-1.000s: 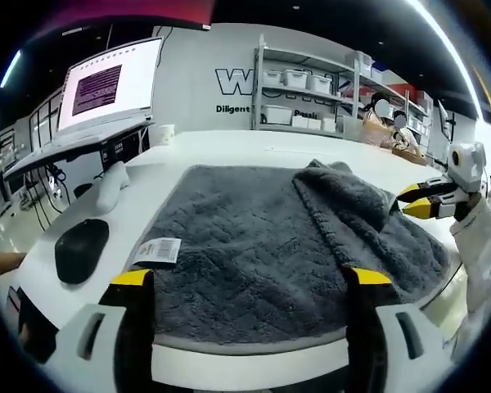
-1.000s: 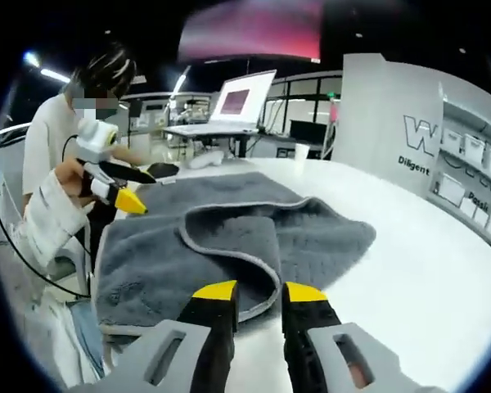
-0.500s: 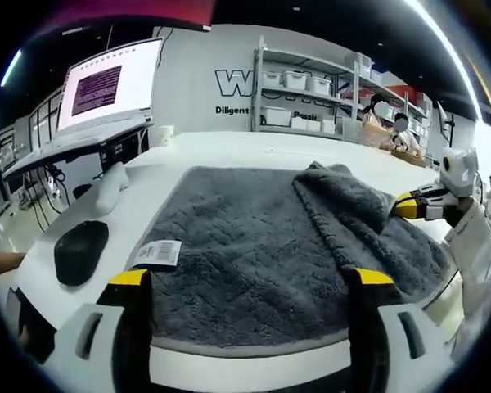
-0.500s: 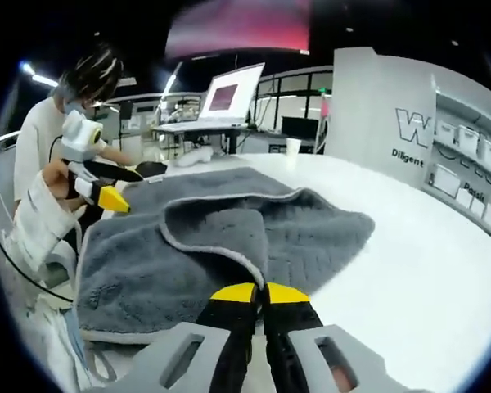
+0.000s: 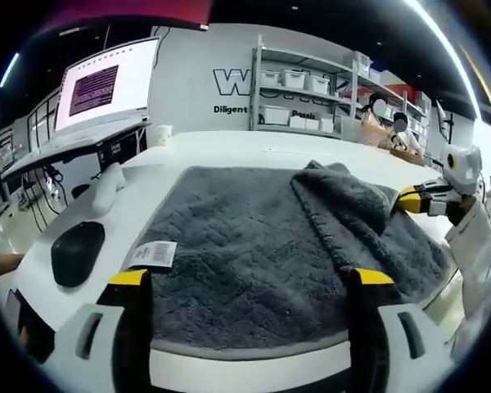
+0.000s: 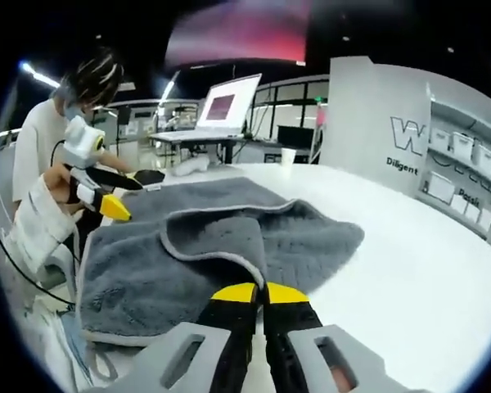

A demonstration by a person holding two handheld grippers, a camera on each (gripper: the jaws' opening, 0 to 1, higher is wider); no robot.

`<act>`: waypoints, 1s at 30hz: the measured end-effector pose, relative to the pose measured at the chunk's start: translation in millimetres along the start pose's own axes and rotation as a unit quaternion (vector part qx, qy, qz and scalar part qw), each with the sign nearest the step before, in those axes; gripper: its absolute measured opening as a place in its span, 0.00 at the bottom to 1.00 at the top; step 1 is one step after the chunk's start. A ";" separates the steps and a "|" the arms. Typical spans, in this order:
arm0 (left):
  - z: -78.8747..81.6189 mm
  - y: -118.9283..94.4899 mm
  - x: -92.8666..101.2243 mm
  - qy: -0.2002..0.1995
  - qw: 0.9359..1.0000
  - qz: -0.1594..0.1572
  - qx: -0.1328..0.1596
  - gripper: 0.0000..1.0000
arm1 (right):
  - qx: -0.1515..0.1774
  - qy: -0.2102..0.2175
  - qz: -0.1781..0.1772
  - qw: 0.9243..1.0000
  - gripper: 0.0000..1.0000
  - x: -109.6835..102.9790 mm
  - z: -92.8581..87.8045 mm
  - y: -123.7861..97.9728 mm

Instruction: Open the folded towel by lifting each exposed corner and separating the folded layers until the towel lies flat within the target outline without major curled edges

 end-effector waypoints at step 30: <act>-3.5 2.9 5.2 0.012 1.000 -0.002 -0.018 0.98 | 0.045 0.035 -0.081 0.995 0.00 34.9 -10.0 -58.7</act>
Point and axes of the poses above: the point that each gripper's makers call its tool centre point, and the gripper's own axes: y roughly forward along the fingers, x roughly to its right, z roughly out of its top, the point moved 8 cm from there along -y, roughly backward along the fingers, and after that the axes turned 5 degrees about z, right-handed, at the moved point
